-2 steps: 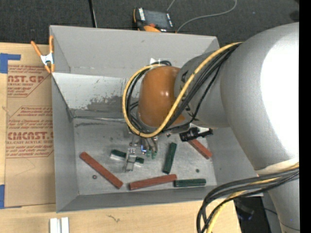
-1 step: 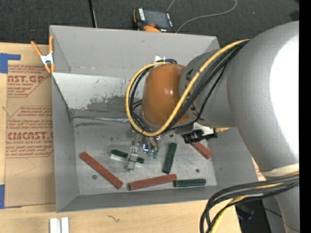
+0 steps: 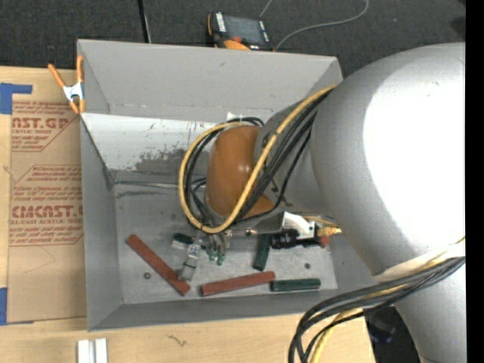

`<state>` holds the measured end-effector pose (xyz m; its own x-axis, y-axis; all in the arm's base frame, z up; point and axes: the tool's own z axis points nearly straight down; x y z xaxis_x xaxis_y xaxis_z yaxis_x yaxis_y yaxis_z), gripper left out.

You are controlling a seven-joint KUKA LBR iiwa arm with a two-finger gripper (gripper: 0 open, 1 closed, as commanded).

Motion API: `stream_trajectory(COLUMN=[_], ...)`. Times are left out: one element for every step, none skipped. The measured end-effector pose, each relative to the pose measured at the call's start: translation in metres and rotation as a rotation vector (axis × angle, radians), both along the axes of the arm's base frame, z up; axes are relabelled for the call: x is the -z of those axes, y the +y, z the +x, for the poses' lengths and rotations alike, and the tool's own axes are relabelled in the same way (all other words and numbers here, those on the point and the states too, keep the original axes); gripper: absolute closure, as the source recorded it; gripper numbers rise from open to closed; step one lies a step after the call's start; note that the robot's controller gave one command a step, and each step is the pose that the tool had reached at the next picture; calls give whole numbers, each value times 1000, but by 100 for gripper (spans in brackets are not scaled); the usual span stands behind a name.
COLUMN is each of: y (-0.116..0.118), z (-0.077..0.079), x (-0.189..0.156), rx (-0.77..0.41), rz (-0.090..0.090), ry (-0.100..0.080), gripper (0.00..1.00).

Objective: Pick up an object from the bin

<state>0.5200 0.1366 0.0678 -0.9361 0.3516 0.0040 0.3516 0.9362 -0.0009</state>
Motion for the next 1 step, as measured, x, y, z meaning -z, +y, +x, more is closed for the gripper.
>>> stream_trajectory(y=[0], z=[0], x=[0], rx=[0], rz=[0], ry=[-4], gripper=[0])
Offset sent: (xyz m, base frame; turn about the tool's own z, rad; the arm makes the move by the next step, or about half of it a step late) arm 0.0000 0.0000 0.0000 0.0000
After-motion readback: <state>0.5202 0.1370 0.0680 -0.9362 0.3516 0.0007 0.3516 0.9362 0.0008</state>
